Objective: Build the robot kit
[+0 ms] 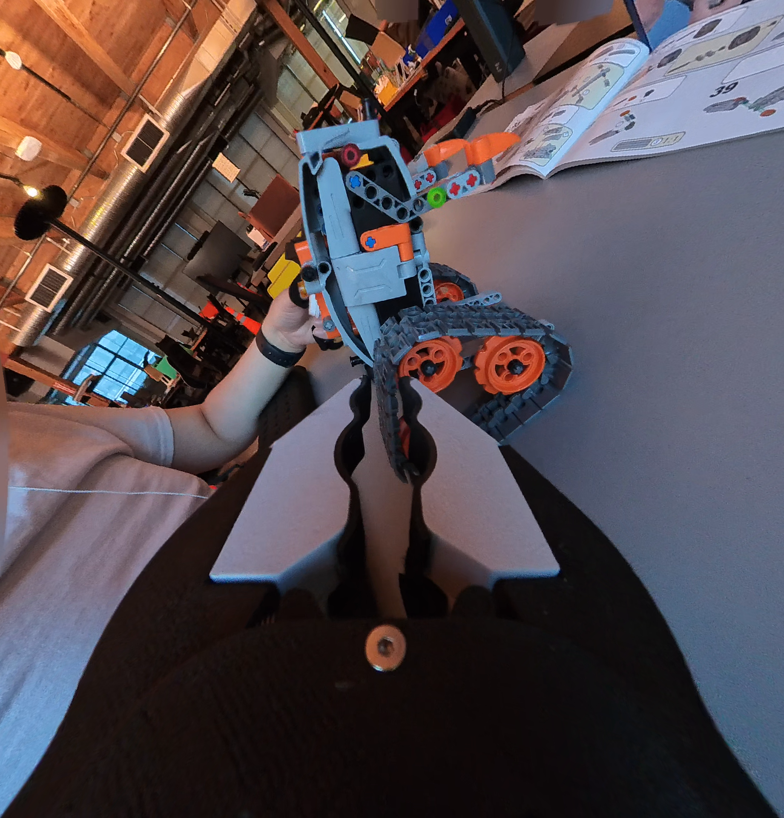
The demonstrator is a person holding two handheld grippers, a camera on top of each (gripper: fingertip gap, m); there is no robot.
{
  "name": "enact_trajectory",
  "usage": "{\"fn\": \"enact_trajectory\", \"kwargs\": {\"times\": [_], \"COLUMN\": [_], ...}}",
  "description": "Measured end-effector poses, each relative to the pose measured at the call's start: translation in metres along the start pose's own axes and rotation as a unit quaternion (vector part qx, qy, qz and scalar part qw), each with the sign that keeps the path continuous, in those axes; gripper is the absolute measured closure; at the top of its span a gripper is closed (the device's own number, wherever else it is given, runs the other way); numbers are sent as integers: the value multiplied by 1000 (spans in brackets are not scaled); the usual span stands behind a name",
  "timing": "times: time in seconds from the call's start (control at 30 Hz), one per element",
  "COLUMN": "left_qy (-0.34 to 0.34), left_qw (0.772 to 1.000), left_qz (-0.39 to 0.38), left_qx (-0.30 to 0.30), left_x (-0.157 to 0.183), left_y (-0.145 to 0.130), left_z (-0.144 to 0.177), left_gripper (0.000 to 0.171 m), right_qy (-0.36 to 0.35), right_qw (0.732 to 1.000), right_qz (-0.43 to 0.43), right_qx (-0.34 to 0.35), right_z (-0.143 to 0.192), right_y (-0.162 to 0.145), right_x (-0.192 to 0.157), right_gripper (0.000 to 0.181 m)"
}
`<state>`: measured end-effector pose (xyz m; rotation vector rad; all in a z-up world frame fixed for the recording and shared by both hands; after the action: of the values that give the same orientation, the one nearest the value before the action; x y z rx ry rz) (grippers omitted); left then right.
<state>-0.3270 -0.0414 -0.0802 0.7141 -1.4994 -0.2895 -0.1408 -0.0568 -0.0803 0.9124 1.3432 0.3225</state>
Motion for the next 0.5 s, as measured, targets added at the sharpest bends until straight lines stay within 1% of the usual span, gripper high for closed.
{"fn": "enact_trajectory", "kwargs": {"times": [0.07, 0.13, 0.17, 0.2, 0.33, 0.47, 0.5], "left_qy": [-5, -5, -6, -10, -7, -11, -12], "left_qw": [1000, 1000, 1000, 1000, 999, 1000, 1000], "left_qz": [5, 4, 1, -3, -28, -12, -17], "left_qx": [-8, -10, -8, -9, -20, -13, -13], "left_x": [1, 0, 1, 2, 4, 5, 5], "left_y": [-4, -5, -5, -6, -9, -9, -8], "left_z": [-6, -11, -13, -14, -13, -13, -13], "left_gripper": [150, 151, 155, 170, 171, 171, 167], "right_qy": [1, 10, 11, 11, 7, 12, 11], "right_qw": [1000, 1000, 1000, 1000, 1000, 1000, 1000], "right_qz": [-7, -11, -12, -9, -6, -7, 7], "right_qx": [-3, -9, -17, -23, -27, -20, -16], "right_z": [-4, -9, -10, -10, -8, -7, -6], "right_y": [-2, -5, -7, -8, -7, -7, -5], "right_x": [1, -2, -2, -2, -1, -2, -2], "right_gripper": [164, 168, 177, 178, 178, 177, 171]}}
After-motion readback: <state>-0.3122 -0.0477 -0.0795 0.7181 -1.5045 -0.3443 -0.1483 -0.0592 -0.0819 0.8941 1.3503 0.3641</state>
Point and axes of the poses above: each gripper's, where its closed fingertips meet, z back along the fingers, y out of its top, x = y × z across the jaws, the point moved 2 cm from there along z, back along the fingers, and after that the axes turned 15 degrees about x, right-handed, at the moved point
